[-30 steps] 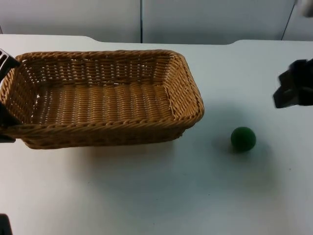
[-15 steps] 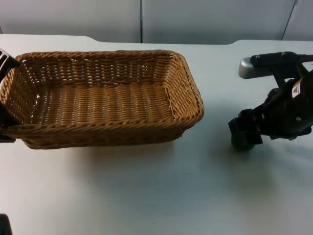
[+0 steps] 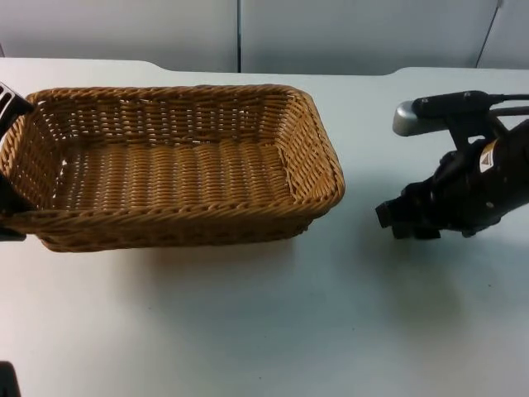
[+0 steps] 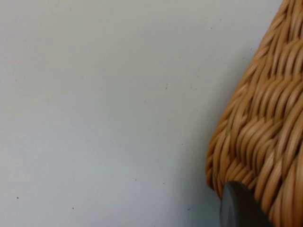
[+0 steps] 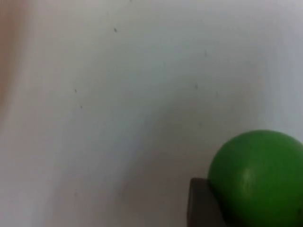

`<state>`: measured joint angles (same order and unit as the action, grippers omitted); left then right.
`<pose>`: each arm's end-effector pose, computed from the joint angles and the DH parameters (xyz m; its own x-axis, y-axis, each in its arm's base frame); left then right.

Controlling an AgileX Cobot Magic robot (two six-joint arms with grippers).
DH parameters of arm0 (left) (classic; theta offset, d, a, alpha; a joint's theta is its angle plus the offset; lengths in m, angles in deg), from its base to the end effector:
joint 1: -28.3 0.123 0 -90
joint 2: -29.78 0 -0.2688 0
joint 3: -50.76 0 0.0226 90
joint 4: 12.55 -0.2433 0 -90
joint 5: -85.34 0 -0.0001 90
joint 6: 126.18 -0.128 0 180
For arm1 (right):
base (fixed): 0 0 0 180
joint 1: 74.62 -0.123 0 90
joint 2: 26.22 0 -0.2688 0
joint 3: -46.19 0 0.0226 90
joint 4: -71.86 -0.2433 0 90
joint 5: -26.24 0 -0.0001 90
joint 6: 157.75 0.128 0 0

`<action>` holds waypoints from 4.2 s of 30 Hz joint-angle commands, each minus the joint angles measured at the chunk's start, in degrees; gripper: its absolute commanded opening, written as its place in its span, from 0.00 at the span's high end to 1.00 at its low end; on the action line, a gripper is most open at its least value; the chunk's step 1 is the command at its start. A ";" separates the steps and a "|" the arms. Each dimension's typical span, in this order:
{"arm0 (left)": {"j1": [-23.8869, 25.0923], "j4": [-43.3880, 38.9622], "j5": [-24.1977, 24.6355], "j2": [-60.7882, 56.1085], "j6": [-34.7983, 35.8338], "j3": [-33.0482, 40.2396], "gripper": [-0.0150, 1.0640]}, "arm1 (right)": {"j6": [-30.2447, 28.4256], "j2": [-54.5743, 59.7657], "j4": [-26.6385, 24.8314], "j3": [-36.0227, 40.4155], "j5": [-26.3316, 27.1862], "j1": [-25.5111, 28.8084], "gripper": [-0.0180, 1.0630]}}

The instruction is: Pick up the basket with the left hand and place the ball into the basket with the right hand.

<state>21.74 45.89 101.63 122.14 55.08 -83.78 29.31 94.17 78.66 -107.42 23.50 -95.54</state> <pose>0.2545 -0.0601 0.1228 -0.6378 -0.7613 -0.1169 -0.5817 0.5755 -0.5749 0.3300 0.1254 0.0534 -0.8065 -0.3033 -0.5075 -0.3506 0.9365 -0.0025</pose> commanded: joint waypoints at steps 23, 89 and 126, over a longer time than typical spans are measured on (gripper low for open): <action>0.13 0.78 -0.50 -0.77 0.27 -0.01 0.99 | -16.52 -4.46 -13.34 -31.84 -16.61 -19.92 0.99; 0.13 0.78 -0.61 -0.77 0.27 -0.01 0.99 | -20.98 5.56 -18.46 -43.07 -19.56 -22.89 0.40; 0.13 -0.46 -6.03 0.79 -5.92 -0.01 0.99 | -17.48 -19.07 -15.97 -44.46 -47.26 -22.89 0.99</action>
<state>21.74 45.26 96.98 122.30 49.59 -83.68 11.74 75.50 63.30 -151.67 -23.62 -118.18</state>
